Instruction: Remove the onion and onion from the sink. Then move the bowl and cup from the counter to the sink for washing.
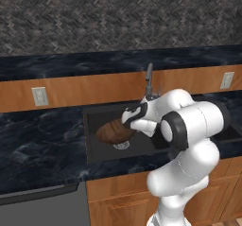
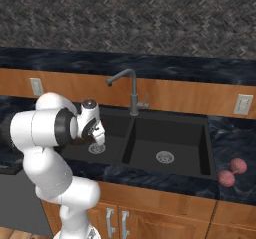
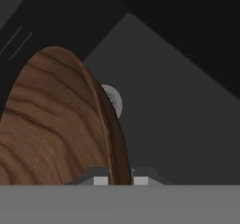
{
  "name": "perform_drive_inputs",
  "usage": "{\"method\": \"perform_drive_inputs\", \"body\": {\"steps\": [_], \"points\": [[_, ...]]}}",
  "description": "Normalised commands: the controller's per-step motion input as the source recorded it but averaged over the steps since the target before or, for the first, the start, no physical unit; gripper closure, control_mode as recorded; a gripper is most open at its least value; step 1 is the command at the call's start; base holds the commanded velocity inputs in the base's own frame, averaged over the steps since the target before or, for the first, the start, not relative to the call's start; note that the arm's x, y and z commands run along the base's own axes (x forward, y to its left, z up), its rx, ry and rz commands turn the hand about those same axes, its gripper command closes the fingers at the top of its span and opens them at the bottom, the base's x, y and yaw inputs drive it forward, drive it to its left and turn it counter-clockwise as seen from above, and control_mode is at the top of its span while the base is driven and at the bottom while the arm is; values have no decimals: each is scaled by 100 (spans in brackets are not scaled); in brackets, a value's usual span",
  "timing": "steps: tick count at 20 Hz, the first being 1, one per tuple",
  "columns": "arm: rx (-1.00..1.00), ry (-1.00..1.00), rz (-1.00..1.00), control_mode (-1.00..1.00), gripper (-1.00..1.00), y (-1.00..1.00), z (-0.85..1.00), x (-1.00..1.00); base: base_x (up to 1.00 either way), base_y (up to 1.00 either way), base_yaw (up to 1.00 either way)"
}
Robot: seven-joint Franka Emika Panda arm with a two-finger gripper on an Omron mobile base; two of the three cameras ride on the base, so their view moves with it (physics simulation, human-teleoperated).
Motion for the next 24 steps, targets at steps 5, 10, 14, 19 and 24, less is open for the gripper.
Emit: {"method": "perform_drive_inputs", "body": {"steps": [5, 10, 14, 19, 24], "points": [[0, 0, 1, -100, 100, 2, -19, 21, 0, 0, 0], [0, 0, 2, -100, 100, 0, -21, 24, 0, 0, 0], [0, -2, 3, -100, 100, 0, -21, 23, 0, 0, 0], [1, -3, 7, -100, 100, 4, -18, 23, 0, 0, 0], [0, -4, 6, -100, 100, 6, -19, 19, 0, 0, 0]]}}
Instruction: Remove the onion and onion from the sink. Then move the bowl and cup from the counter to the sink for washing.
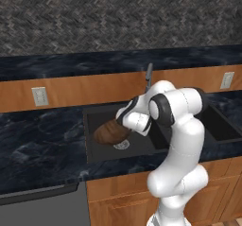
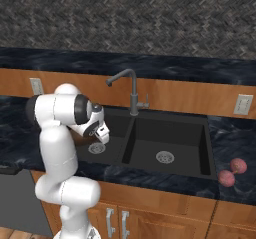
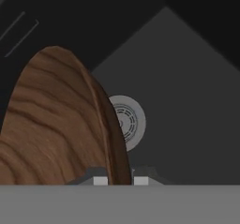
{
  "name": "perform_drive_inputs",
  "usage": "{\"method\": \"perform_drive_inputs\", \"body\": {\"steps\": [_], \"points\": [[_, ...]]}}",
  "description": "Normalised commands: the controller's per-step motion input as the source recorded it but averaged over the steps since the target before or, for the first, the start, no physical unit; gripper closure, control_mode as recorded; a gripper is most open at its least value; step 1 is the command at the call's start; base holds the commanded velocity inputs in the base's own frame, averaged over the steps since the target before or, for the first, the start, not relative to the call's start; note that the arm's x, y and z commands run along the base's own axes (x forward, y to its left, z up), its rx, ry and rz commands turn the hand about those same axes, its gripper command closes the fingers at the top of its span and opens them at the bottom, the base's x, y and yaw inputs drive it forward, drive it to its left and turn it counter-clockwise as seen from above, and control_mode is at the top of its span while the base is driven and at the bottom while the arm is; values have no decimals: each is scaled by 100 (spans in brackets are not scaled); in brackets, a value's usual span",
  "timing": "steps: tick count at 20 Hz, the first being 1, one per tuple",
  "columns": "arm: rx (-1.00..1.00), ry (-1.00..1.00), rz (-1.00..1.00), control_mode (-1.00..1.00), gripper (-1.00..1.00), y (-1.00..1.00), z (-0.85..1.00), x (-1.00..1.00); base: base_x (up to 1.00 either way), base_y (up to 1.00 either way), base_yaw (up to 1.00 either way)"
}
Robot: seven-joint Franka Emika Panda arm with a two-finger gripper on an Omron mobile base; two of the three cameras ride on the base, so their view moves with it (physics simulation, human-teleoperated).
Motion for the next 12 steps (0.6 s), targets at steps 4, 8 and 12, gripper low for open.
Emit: {"method": "perform_drive_inputs", "body": {"steps": [4, 8, 12], "points": [[0, 0, 6, -100, 100, 3, -22, 16, 0, 0, 0], [0, 0, 6, -100, 100, 2, -24, 13, 0, 0, 0], [0, 0, 5, -100, 100, 3, -27, 15, 0, 0, 0]]}}
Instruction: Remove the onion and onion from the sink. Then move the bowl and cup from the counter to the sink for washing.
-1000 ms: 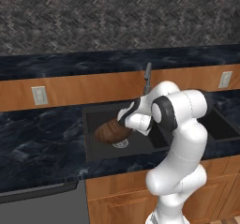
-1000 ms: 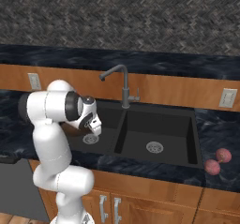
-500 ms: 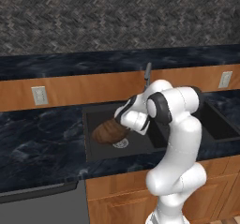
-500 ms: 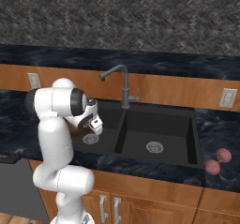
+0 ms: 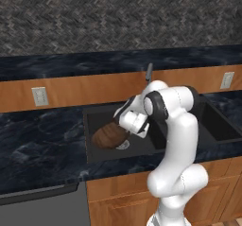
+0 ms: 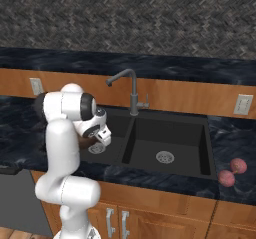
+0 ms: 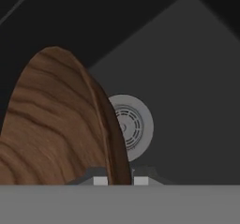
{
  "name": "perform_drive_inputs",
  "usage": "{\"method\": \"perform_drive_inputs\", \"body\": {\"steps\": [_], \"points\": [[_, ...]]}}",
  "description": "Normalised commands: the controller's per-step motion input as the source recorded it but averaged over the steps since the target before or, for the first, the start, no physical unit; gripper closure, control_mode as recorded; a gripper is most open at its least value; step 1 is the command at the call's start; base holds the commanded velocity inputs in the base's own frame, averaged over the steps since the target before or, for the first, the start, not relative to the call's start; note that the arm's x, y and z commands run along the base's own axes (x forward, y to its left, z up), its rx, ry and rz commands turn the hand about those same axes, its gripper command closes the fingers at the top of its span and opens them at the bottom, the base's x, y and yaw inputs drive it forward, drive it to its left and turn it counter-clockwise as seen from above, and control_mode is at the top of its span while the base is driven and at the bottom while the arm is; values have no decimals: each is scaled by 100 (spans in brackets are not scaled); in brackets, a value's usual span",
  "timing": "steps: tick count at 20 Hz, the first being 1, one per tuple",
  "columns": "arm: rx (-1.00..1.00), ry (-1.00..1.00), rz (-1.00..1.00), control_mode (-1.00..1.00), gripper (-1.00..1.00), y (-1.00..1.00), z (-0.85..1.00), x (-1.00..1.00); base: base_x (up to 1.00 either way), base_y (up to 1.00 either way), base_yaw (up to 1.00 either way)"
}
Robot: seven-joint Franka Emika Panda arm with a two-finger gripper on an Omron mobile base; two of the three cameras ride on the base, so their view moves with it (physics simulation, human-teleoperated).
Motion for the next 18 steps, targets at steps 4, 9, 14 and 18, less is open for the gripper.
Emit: {"method": "perform_drive_inputs", "body": {"steps": [4, 9, 14, 18], "points": [[1, 0, 4, -100, 100, 10, -26, 18, 0, 0, 0], [2, 0, 3, -100, 100, 12, -26, 19, 0, 0, 0], [1, 0, 3, -100, 100, 6, -28, 18, 0, 0, 0], [0, 0, 2, -100, 100, 9, -26, 16, 0, 0, 0]]}}
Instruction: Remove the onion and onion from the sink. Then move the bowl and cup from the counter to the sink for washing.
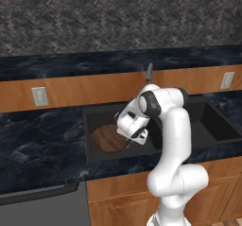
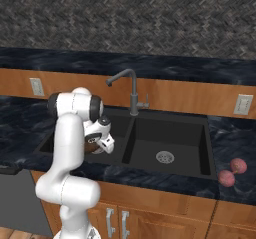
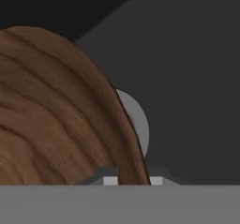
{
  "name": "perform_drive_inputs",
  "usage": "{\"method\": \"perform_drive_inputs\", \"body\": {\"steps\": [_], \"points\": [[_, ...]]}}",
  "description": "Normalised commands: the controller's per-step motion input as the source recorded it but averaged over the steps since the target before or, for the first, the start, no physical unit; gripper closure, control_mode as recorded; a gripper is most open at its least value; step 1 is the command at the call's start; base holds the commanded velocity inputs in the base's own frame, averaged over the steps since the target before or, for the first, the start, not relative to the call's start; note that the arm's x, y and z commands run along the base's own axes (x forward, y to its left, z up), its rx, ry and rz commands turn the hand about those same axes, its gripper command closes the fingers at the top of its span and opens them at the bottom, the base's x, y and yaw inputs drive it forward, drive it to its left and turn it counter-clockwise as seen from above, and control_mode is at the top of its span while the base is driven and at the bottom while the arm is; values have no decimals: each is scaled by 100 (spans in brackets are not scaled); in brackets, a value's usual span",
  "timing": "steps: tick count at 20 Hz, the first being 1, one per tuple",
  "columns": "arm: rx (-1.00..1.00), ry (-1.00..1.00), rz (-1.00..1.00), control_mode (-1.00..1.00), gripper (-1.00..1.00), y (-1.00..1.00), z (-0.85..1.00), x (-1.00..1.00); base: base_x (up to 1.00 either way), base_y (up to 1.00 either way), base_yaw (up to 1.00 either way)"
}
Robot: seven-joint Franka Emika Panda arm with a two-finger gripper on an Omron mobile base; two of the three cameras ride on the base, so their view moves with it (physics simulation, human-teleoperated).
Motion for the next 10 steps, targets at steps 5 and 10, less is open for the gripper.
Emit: {"method": "perform_drive_inputs", "body": {"steps": [5, 10], "points": [[0, 0, 3, -100, 100, 12, -20, 14, 0, 0, 0], [0, 0, 3, -100, 100, 16, -16, 17, 0, 0, 0]]}}
